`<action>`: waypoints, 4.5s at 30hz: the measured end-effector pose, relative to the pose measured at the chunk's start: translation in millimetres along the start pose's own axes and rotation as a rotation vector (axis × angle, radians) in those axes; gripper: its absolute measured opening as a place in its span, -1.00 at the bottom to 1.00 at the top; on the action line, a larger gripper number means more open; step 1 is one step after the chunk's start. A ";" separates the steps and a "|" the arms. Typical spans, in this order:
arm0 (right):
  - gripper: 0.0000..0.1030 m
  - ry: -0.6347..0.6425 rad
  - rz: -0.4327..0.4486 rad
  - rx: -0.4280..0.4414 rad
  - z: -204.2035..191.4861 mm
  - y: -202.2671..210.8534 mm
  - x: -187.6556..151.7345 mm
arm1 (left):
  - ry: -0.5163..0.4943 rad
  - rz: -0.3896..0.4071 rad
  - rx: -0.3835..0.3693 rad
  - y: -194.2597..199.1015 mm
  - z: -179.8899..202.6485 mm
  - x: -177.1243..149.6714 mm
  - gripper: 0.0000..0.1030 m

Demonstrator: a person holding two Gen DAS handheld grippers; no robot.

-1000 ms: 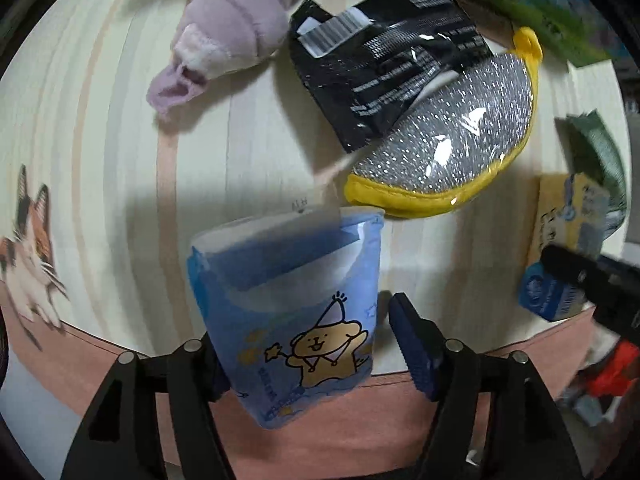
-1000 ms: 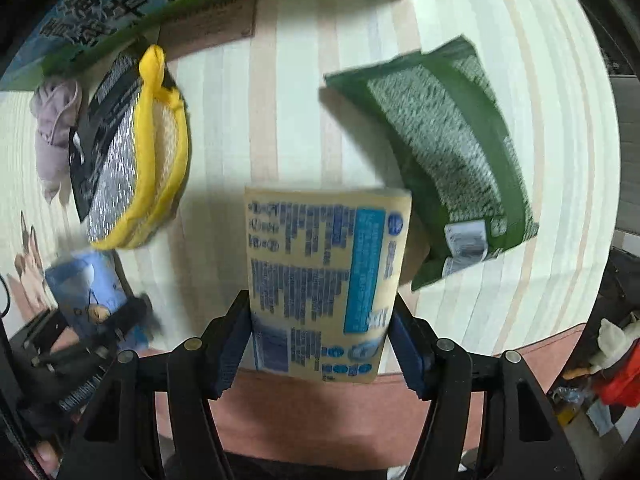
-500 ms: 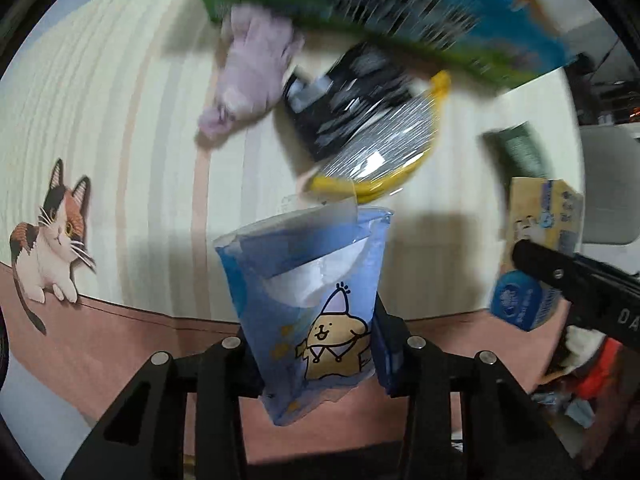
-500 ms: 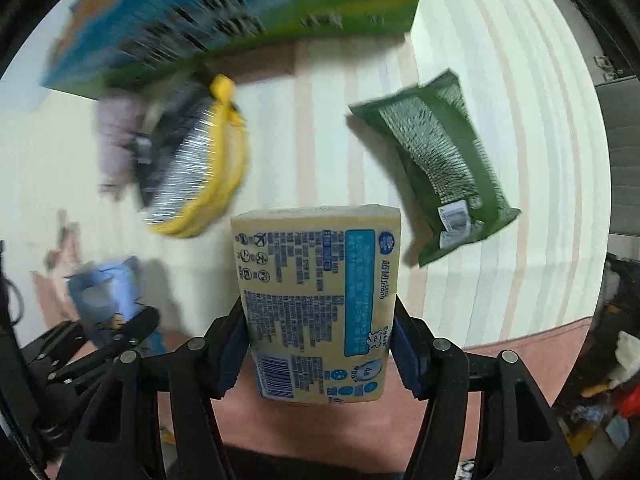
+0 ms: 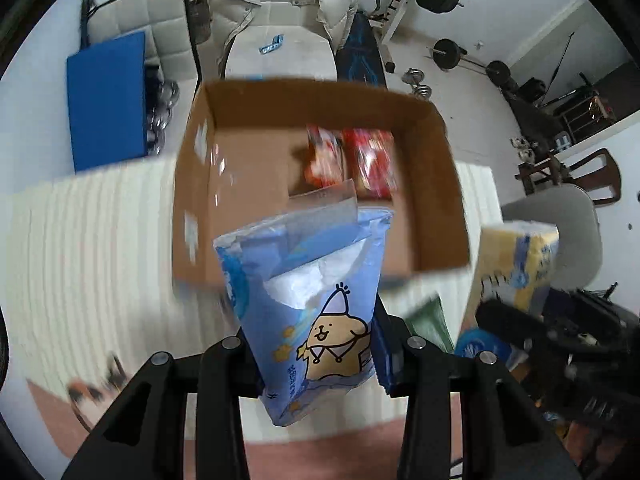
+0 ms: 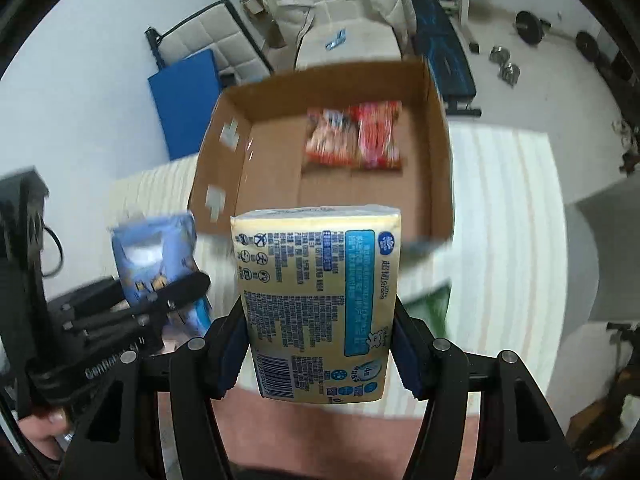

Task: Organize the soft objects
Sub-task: 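Carry tissue pack and milk carton into the box and release both, then grasp the lilac cloth with left tool while right tool grasps the steel scrubber, then carry cloth and scrubber into the box and release both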

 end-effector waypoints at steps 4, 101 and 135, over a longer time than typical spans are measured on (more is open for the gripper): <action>0.26 -0.027 -0.024 -0.050 12.8 -38.8 40.5 | 0.000 -0.034 0.041 -36.5 -12.9 55.2 -0.28; 0.62 0.033 -0.338 -0.167 35.7 -194.2 -152.7 | 0.111 -0.251 0.168 -171.9 -89.6 -128.1 -0.08; 0.05 0.053 -0.078 0.002 6.5 -36.3 -130.8 | 0.112 -0.004 -0.007 4.2 -13.4 -108.9 -0.26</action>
Point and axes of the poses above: each gripper's, at about its wrist camera, not at the fingertips, and y roughly against the way its jaws point, z to its right, x to its top, the point moved 4 cm from there along -y, roughly the way its jaws point, and after that the axes turned 5 degrees about z, right-handed, at the moved point
